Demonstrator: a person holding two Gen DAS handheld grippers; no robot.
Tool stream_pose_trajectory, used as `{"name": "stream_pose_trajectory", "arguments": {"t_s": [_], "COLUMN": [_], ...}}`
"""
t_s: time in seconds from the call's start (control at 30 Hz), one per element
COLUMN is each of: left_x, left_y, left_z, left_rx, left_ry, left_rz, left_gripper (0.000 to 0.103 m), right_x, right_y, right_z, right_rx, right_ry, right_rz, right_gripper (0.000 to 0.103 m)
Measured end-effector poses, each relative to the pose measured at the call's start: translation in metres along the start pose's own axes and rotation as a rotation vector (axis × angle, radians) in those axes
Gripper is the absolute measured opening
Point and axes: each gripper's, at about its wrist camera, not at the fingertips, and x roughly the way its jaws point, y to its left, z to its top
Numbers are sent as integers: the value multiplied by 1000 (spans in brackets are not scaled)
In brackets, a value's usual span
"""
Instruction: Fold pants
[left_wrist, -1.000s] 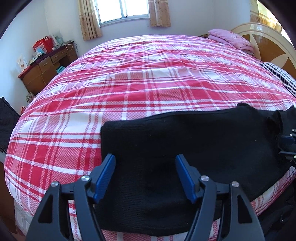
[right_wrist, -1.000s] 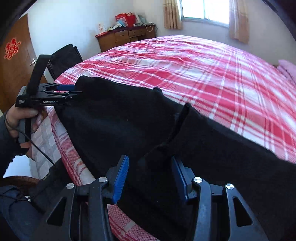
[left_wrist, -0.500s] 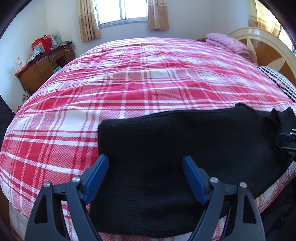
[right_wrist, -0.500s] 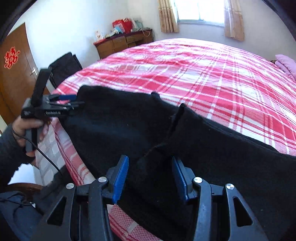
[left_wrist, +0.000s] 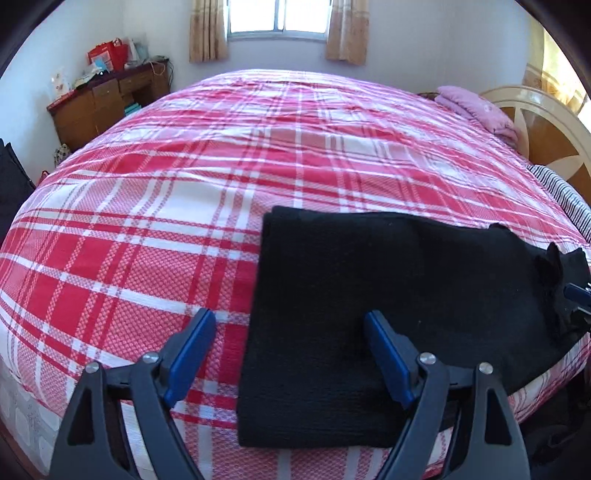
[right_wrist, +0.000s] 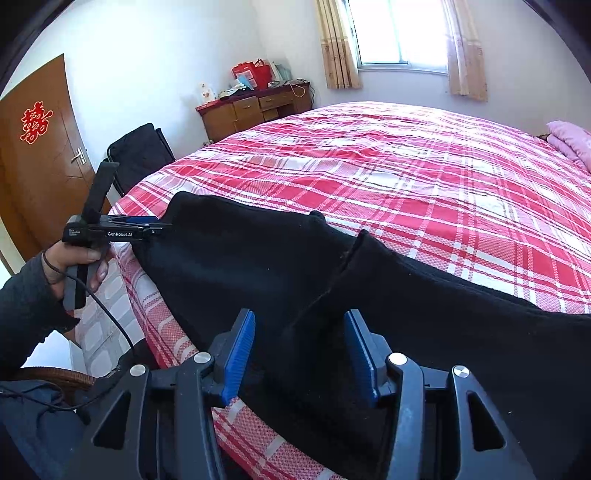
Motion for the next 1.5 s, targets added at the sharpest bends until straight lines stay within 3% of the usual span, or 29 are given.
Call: {"name": "stream_pose_trajectory", "arguments": {"t_s": [0.17, 0.23, 0.27, 0.37, 0.53, 0.6, 0.67, 0.97, 1.5], "left_x": [2, 0, -1, -2, -4, -9, -15, -48, -103], "left_y": [1, -2, -5, -9, 3, 4, 5, -2, -105], "left_z": [-2, -2, -2, -1, -3, 0, 4, 19, 66], "left_rx": [-30, -44, -54, -41, -82, -93, -107, -173, 33], "left_ry": [-10, -10, -3, 9, 0, -3, -6, -68, -175], "left_rz": [-24, -41, -57, -30, -46, -54, -95, -293, -516], "left_gripper": [84, 80, 74, 70, 47, 29, 18, 16, 15], "right_x": [-2, -2, -2, -4, -6, -7, -9, -20, -75], "right_y": [0, 1, 1, 1, 0, 0, 0, -6, -30], "right_z": [1, 0, 0, 0, 0, 0, 1, 2, -13], "right_rx": [8, 6, 5, 5, 5, 9, 9, 37, 126], "right_ry": [-13, -12, -12, -19, -25, -31, -37, -55, -120], "right_rz": [4, 4, 4, 7, 3, 4, -1, -37, -100], "right_gripper": [53, 53, 53, 53, 53, 53, 53, 53, 54]}}
